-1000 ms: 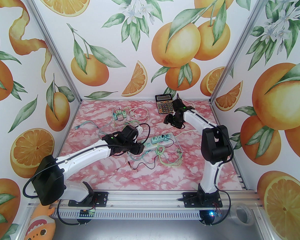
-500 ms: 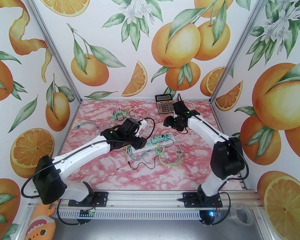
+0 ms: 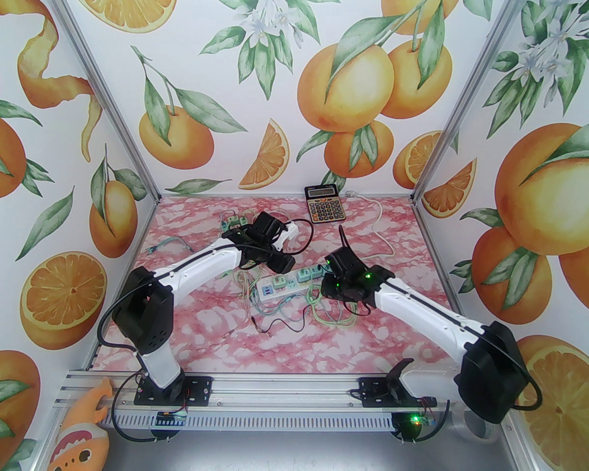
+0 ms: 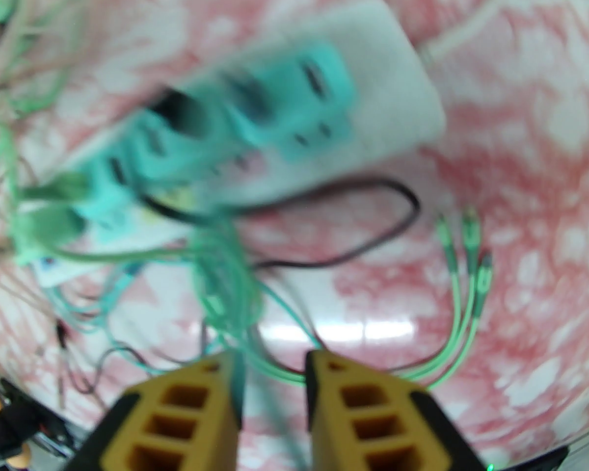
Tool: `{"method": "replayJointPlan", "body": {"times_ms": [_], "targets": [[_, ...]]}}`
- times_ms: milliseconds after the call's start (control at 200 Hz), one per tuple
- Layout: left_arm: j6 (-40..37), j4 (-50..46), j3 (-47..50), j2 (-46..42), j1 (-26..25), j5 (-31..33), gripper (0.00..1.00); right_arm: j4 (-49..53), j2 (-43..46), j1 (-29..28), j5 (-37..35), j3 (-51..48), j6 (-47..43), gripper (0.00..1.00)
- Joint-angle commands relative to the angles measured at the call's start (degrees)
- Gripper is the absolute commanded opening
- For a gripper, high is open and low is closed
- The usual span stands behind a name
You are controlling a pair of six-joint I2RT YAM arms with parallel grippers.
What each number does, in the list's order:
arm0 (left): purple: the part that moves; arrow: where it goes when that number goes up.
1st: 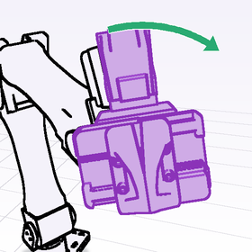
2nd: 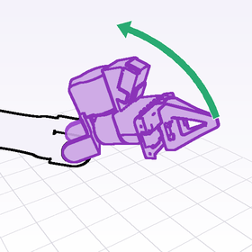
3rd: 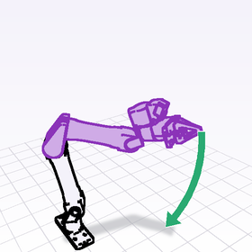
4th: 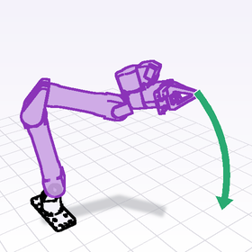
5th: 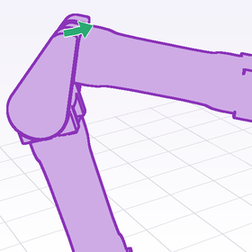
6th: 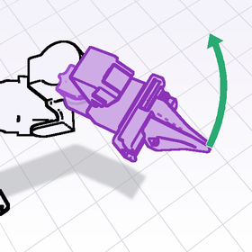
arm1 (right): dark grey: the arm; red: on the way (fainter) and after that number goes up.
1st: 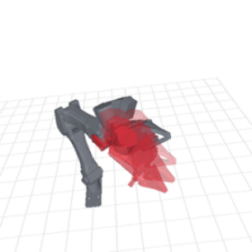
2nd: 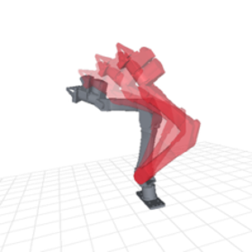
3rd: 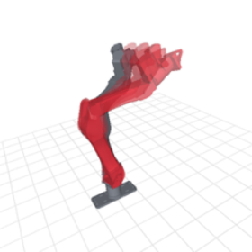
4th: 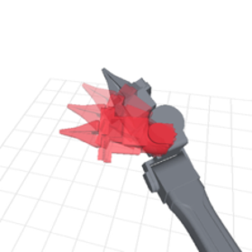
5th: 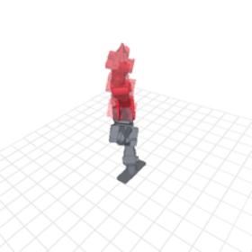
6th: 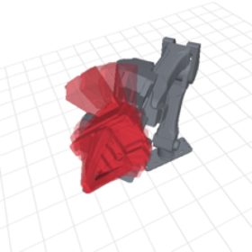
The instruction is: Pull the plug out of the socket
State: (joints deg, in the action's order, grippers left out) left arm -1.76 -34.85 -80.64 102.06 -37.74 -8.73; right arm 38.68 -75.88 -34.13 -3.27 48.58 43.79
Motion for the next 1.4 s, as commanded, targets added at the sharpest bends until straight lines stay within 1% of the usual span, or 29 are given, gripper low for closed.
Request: {"method": "replayJointPlan", "body": {"times_ms": [0,115,220,305,425,726,846,946,1011,1061,1131,1241,1396], "targets": [[-1.7,-0.7,-1.8,0.9,0.5,-2.0,0.62,-4.4,-2.1,0.1,-2.0,-1.2,1.7,0.30],[-1.3,-0.8,-1.6,0.7,0.5,-2.3,0.62,-3.2,-7.0,1.1,-2.0,0.5,0.1,0.35],[-0.8,-0.8,-1.0,0.3,0.5,-2.4,0.62,-4.3,-10.1,2.9,-2.5,0.2,-0.8,0.35],[-0.4,-0.8,-0.5,-0.2,0.5,-2.5,0.62,-7.2,-11.9,5.1,-1.5,-0.1,-2.0,0.35],[0.1,-0.9,0.0,-0.6,0.5,-2.9,0.62,-9.8,-15.3,7.5,-0.8,2.4,-4.8,0.35],[-0.9,-2.8,0.3,-0.7,0.5,-3.5,0.62,-12.5,-27.5,12.4,-0.8,14.6,-13.4,0.35],[-1.1,-3.7,-0.5,0.2,0.5,-4.1,0.62,-11.5,-32.4,14.2,0.1,21.0,-17.1,0.35],[-1.0,-4.3,-1.3,0.8,0.4,-4.2,0.62,-7.6,-35.4,15.5,0.6,27.2,-19.5,0.36],[-0.8,-4.3,-1.5,0.9,0.2,-3.9,0.63,-6.2,-34.5,15.7,0.9,28.8,-20.4,0.39],[-0.5,-4.1,-1.6,0.7,0.3,-3.5,0.62,-5.4,-32.8,15.7,0.9,28.8,-20.9,0.46],[-0.2,-3.8,-1.8,0.6,0.3,-3.6,0.62,-3.5,-30.0,15.7,0.6,28.2,-21.1,0.52],[0.0,-3.9,-2.3,0.7,0.2,-3.5,0.62,-0.9,-23.7,15.7,-0.5,25.8,-20.9,0.60],[0.0,-3.8,-2.3,0.0,0.3,-3.4,0.62,1.4,-14.3,15.6,2.3,22.1,-21.2,0.71]]}}
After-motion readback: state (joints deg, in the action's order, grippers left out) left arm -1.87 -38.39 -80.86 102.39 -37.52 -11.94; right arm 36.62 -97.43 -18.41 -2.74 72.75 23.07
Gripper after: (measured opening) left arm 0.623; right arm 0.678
